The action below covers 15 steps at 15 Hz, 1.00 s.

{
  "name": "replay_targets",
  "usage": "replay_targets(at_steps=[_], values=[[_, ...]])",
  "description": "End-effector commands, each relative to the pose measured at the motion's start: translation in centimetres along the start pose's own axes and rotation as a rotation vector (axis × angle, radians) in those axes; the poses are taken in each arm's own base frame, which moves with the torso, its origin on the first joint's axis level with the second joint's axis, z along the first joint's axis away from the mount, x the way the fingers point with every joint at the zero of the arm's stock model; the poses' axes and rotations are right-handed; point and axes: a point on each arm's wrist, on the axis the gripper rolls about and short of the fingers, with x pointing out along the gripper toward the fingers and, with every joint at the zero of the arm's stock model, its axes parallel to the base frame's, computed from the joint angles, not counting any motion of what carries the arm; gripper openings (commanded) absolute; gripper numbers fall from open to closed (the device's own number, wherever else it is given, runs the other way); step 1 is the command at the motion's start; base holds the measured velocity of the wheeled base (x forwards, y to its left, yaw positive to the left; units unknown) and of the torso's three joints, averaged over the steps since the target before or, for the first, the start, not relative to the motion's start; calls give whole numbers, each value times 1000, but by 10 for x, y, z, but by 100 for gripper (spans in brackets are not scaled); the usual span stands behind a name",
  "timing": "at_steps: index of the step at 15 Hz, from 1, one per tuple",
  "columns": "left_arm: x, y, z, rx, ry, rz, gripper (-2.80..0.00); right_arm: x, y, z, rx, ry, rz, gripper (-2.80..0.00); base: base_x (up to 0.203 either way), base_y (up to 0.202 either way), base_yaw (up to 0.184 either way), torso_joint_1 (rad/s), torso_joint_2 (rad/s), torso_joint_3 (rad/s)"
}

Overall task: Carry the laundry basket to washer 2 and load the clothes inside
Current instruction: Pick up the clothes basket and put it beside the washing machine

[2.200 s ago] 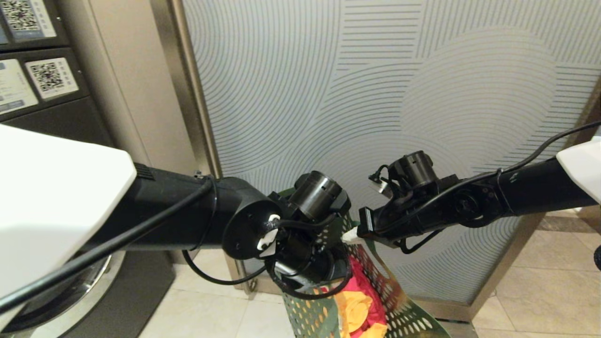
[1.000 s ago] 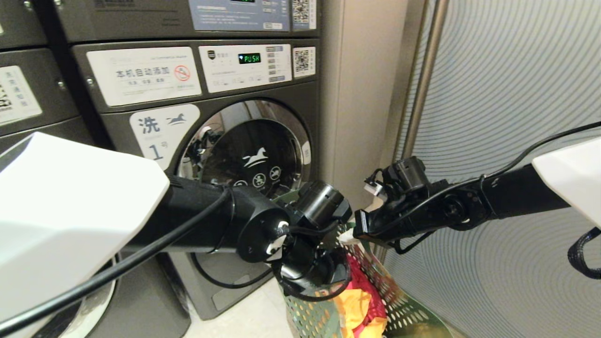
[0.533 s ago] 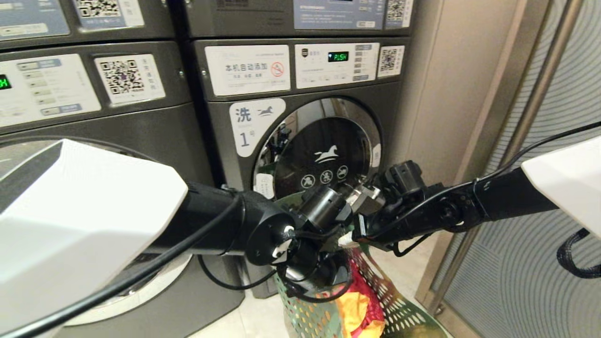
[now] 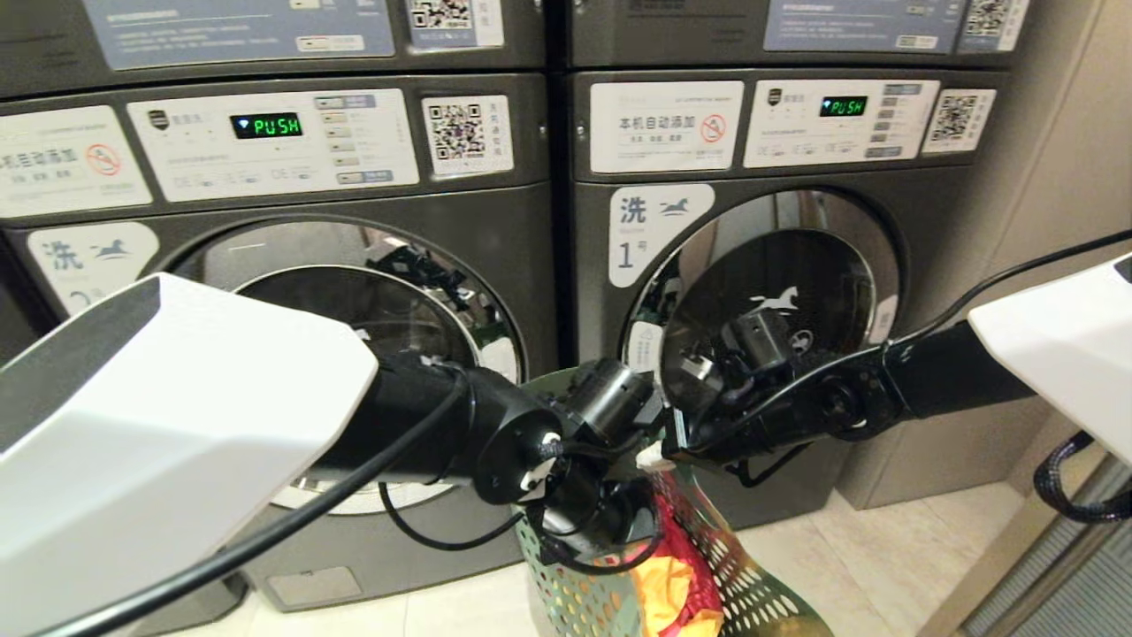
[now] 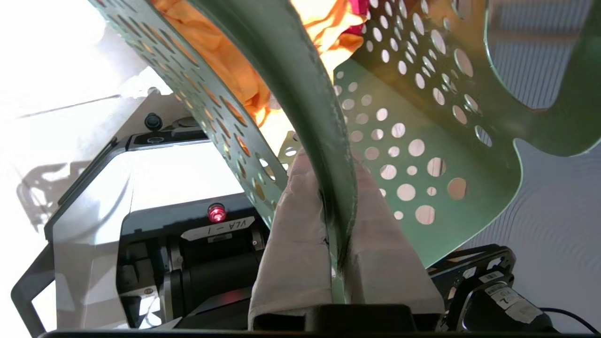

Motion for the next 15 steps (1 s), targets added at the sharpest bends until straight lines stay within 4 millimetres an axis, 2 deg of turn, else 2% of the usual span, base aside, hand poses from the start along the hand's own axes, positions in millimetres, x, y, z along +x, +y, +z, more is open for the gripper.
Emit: replay_targets(at_steps=[1, 4, 7, 15], values=[[3, 1, 0, -5, 6, 7, -280, 1, 0, 0, 3, 1, 3, -280, 0, -12, 176, 7, 2, 2], [7, -1, 2, -5, 2, 6, -280, 1, -1, 0, 5, -5, -12, -280, 1, -8, 174, 2, 0, 4], [15, -6, 6, 2, -2, 2, -280, 3, -5, -1, 11, -39, -97, -280, -2, -5, 135, 4, 3, 2], [28, -18, 13, 21, -14, -17, -280, -2, -11, -2, 27, -65, -151, -280, -1, 0, 8, 0, 0, 0]])
